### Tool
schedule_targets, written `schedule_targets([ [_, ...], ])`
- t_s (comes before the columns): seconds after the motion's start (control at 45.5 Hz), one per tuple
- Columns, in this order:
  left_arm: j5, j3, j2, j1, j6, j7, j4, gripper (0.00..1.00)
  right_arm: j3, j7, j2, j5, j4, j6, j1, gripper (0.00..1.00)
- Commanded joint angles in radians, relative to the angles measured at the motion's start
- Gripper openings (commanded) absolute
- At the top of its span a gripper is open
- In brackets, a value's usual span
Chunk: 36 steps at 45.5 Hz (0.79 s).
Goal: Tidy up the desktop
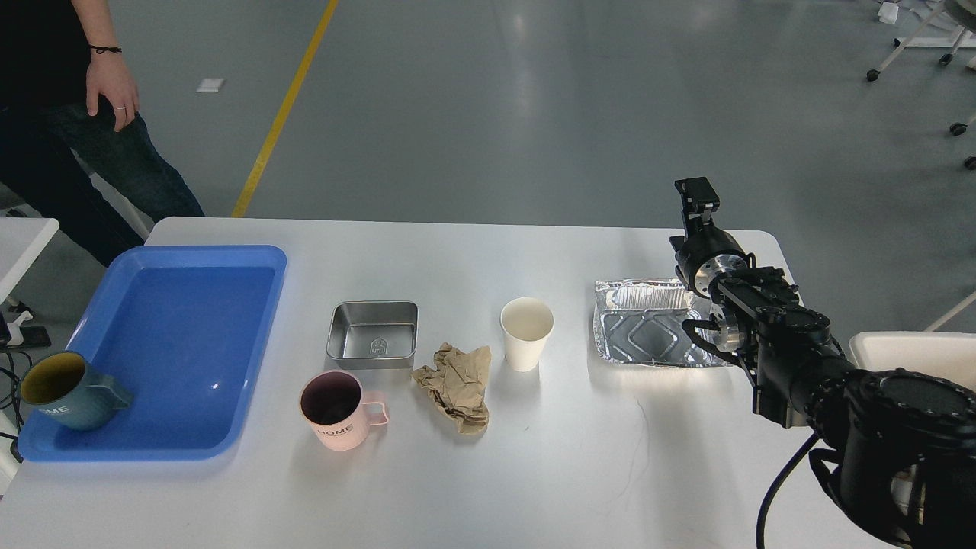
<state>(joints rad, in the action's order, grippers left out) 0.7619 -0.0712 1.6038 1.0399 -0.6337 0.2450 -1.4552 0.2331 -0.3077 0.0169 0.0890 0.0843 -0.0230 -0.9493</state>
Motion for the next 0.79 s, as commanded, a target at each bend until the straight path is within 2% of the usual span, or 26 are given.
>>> schedule_targets([
  [0.0,0.017,0.019,0.03,0.003,-0.021,0.0,-0.007,0.98,0.0,-0.001,0.0,0.0,0.0,0.0,0.003,1.0],
  [0.198,0.016,0.054,0.03,0.022,-0.046,0.0,-0.014,0.98,0.0,0.001,0.0,0.0,0.0,0.0,0.003,1.0],
  [0.681,0.013,0.088,0.004,0.048,-0.029,-0.013,-0.007,0.98,0.0,0.001,0.0,0.0,0.0,0.0,0.015,1.0],
  [0.769,0.01,0.09,0.002,0.048,-0.026,0.002,-0.001,0.98,0.0,0.001,0.0,0.0,0.0,0.0,0.012,1.0],
])
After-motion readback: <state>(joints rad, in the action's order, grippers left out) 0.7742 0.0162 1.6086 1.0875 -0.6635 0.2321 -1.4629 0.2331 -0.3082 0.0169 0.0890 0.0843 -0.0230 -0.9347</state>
